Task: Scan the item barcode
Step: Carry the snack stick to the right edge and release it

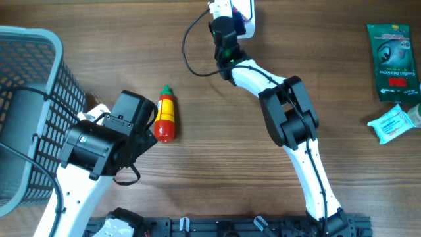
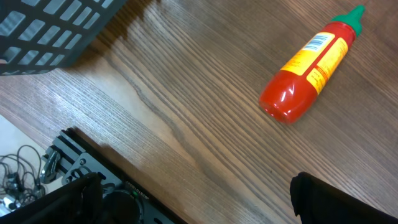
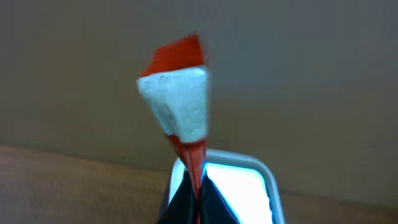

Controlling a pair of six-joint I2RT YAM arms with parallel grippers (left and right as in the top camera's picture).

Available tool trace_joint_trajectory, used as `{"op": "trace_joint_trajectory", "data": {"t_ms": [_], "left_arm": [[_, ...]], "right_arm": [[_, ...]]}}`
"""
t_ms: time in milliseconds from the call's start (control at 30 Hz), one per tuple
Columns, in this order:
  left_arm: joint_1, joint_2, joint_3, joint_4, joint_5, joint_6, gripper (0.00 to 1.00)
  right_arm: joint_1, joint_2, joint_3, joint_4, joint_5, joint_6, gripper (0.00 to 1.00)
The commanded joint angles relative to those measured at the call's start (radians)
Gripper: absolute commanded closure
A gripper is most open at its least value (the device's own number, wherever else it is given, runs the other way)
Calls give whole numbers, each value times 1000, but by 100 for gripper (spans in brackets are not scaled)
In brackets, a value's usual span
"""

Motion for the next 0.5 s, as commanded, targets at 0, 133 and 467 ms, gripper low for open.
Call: {"op": "trace_joint_trajectory", "data": {"t_ms": [0,133,467], "left_arm": [[-3,-8,3,1,-20,9,0],[-3,-8,3,1,-20,9,0],[-3,-8,3,1,-20,9,0]], "right_arm": [[-2,-13,9,240,-45,-67,95],[-19,-13,9,314,-160,-2,95],[-68,-9,8,94,-357,112,95]]}}
